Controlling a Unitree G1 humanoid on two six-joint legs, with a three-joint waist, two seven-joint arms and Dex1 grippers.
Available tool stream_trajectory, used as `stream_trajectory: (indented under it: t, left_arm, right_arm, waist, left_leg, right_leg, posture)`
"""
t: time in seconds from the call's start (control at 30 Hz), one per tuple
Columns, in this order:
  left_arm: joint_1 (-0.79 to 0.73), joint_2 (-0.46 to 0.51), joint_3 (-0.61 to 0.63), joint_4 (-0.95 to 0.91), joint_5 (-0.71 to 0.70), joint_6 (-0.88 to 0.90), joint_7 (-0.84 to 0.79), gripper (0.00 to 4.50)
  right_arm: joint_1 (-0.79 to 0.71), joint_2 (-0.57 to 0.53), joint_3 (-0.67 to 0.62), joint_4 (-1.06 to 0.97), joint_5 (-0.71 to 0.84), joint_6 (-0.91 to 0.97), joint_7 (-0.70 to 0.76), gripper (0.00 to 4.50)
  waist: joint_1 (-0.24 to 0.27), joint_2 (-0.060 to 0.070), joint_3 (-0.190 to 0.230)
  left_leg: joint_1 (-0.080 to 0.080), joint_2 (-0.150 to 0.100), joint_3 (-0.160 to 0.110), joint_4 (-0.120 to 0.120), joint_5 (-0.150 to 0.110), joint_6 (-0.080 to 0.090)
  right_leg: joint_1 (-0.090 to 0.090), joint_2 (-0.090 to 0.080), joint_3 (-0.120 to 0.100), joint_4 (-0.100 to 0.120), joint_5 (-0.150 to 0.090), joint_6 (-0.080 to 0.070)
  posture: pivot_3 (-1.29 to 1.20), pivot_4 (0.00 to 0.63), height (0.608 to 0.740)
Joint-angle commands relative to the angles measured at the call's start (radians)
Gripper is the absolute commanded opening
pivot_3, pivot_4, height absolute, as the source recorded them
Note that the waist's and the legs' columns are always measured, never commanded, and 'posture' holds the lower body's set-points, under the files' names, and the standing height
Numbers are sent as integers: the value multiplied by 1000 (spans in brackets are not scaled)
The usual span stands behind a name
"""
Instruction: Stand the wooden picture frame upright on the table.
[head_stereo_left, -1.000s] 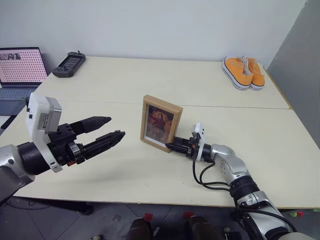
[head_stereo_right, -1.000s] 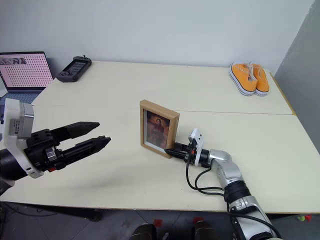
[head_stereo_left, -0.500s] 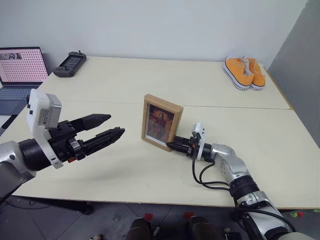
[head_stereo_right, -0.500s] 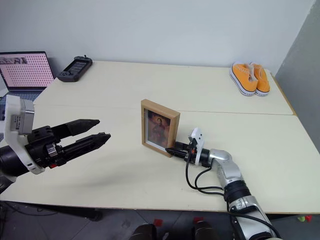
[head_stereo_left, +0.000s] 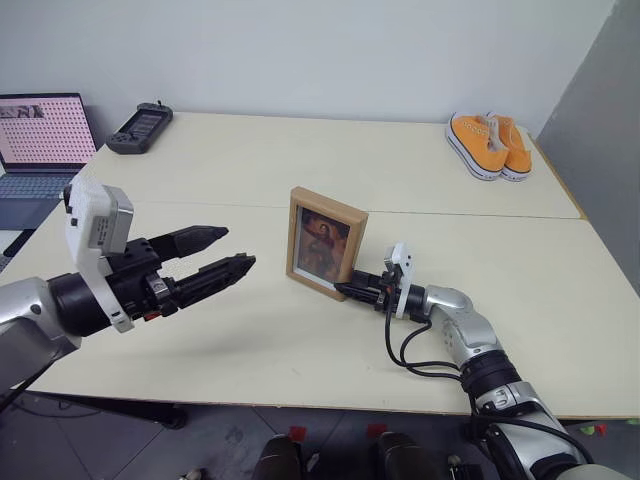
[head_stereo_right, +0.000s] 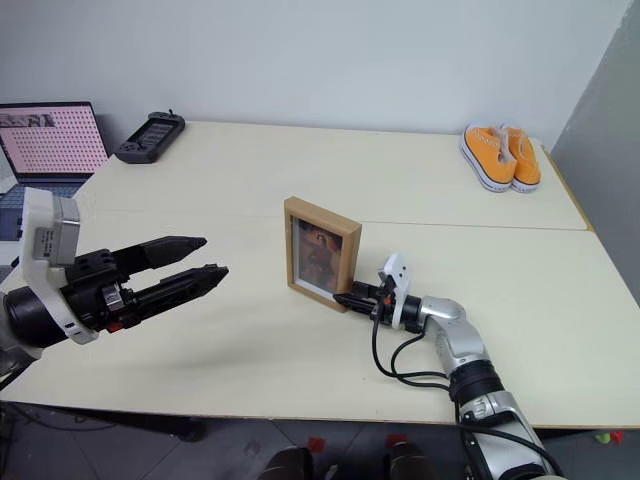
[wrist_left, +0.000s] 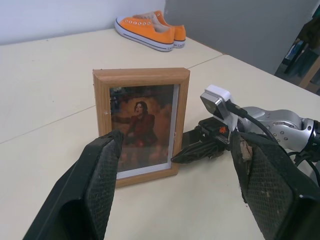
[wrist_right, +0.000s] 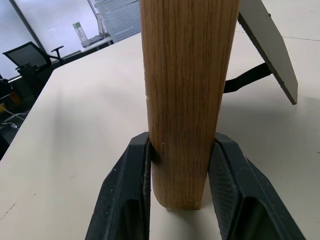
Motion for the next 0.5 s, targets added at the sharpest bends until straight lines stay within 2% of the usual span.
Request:
stream_trajectory:
  t: [0.03, 0.43, 0.47, 0.5]
  left_arm:
    - [-21, 2, 6, 4, 6, -26, -2, 3620]
    - [-57, 3, -14, 17, 2, -22, 9, 3620]
    - [-59, 3, -16, 18, 1, -22, 10, 3620]
    - [-62, 4, -17, 18, 2, -22, 11, 3620]
  right_arm:
    - [-6, -12, -28, -13, -3, -4, -13, 1204]
    - [-9, -13, -26, -1, -5, 29, -14, 1204]
    - [-9, -15, -26, -3, -8, 28, -16, 1911]
    - [-9, -16, -25, -3, -14, 25, -20, 1971]
  waist:
    - [0, 0, 0]
    - [0, 0, 0]
    - [0, 0, 0]
    - [0, 0, 0]
  left_leg:
    - [0, 0, 0, 0, 0, 0]
    - [0, 0, 0, 0, 0, 0]
    - [0, 0, 0, 0, 0, 0]
    - [0, 0, 0, 0, 0, 0]
  right_leg:
    - [0, 0, 0, 0, 0, 0]
    - [0, 0, 0, 0, 0, 0]
    - [0, 0, 0, 0, 0, 0]
    - [0, 0, 0, 0, 0, 0]
  posture:
    - [0, 150, 740]
    - [0, 150, 740]
    - [0, 150, 740]
    - [0, 150, 740]
